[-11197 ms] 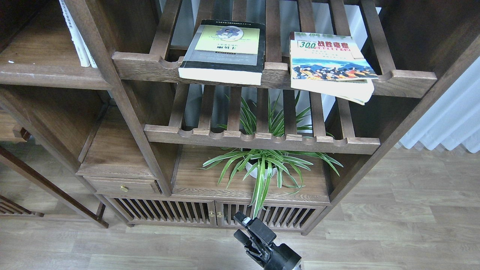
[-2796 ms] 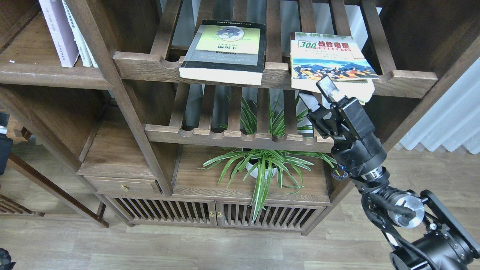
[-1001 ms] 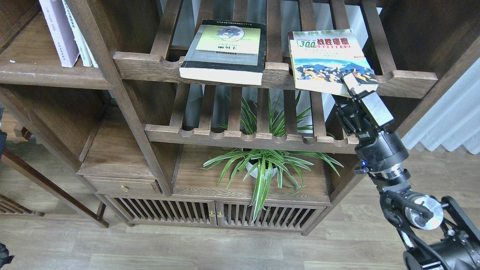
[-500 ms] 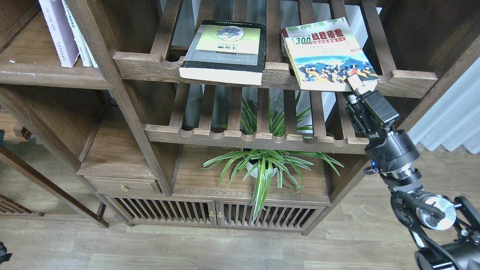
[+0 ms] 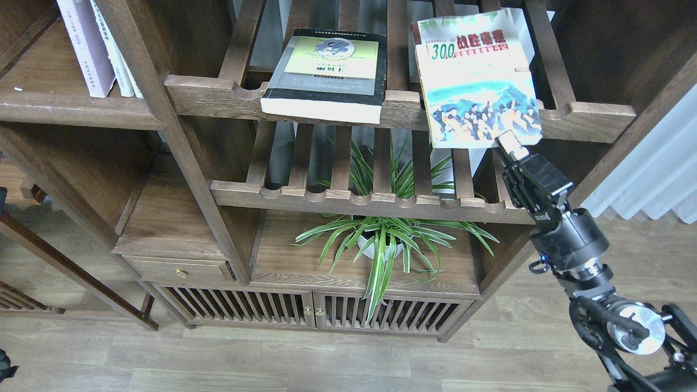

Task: Organize books on shelf
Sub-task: 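Grasp the '300' book with the right gripper and lift it upright, then lower the '300' book toward the left gripper below the shelf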

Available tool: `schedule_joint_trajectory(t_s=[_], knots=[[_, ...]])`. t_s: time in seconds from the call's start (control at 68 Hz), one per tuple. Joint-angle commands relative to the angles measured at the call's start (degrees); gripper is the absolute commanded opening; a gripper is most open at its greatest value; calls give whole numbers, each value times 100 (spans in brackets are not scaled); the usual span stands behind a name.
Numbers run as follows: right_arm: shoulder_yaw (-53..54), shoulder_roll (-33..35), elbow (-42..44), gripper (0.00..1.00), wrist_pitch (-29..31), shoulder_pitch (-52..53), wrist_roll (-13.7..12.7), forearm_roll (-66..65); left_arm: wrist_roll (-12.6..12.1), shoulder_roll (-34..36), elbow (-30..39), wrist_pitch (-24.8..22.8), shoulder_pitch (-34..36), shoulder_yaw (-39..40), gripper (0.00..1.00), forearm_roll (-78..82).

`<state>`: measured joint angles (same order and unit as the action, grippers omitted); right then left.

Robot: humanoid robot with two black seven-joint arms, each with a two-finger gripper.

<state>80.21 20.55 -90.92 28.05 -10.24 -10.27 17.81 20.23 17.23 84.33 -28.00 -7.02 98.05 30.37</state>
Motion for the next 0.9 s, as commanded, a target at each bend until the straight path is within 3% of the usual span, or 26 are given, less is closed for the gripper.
schedule_joint_trajectory(t_s=[0.0,0.456,0.765,0.883], knots=[[-40,-16,-31,4,-5,-487,-2,12,-2,-53,49,0,-28,-84,99,-190],[-418,238,-4,5,-5,-1920,-19,170,-125,-105,-162,0,-142,-743,99,-699],[-462,529,119,5,-5,-2254,-19,267,-169,-149,-162,0,-168,-1165,99,-1069],[-602,678,171,6,-5,-2307,-28,346,-327,-167,-232,0,-300,-1367,99,-1104]])
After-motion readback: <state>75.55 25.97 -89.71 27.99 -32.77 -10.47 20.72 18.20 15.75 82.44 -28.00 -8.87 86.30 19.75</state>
